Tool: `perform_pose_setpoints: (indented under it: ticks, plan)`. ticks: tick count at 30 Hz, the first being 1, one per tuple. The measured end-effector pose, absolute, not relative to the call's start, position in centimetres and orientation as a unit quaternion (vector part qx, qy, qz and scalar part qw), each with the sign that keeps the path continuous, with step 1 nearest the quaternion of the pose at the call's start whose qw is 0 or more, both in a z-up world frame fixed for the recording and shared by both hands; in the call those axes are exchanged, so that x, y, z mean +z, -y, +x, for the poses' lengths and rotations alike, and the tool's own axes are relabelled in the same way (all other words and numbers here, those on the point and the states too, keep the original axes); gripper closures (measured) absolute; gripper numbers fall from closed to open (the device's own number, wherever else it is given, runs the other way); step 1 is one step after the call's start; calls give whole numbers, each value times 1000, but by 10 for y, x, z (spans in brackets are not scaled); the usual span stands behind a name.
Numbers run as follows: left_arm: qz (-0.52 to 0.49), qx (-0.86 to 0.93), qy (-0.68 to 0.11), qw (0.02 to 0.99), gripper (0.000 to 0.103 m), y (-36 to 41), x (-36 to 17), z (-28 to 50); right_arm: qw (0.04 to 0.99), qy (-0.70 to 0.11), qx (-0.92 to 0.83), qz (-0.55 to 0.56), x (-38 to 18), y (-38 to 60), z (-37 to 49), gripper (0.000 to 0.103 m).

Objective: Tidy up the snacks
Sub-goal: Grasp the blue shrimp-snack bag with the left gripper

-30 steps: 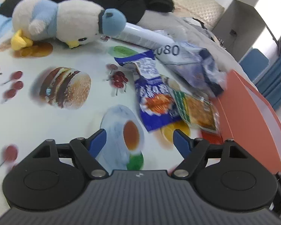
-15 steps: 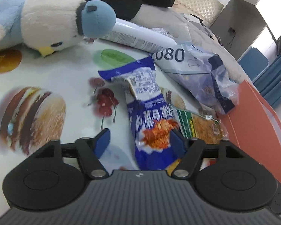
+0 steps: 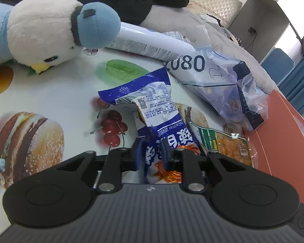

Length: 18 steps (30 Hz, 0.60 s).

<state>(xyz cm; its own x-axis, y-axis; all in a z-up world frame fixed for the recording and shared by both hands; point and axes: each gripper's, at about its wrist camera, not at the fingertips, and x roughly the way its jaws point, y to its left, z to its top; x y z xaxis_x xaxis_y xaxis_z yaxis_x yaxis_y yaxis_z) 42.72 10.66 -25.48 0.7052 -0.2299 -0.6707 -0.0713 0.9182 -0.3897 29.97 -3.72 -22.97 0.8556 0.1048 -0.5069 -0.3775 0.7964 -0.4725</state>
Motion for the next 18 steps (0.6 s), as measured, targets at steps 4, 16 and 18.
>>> perform_pose_setpoints:
  ticks: [4, 16, 18]
  plan:
    - [-200, -41, -383, 901, 88, -111, -252, 415, 919, -229, 135, -292, -227, 37, 293, 101]
    - [-204, -44, -379, 901, 92, -137, -237, 325, 915, -243, 158, -280, -211, 40, 244, 101]
    - [-209, -43, -380, 900, 92, -142, -236, 308, 914, -246, 164, -279, -207, 42, 231, 101]
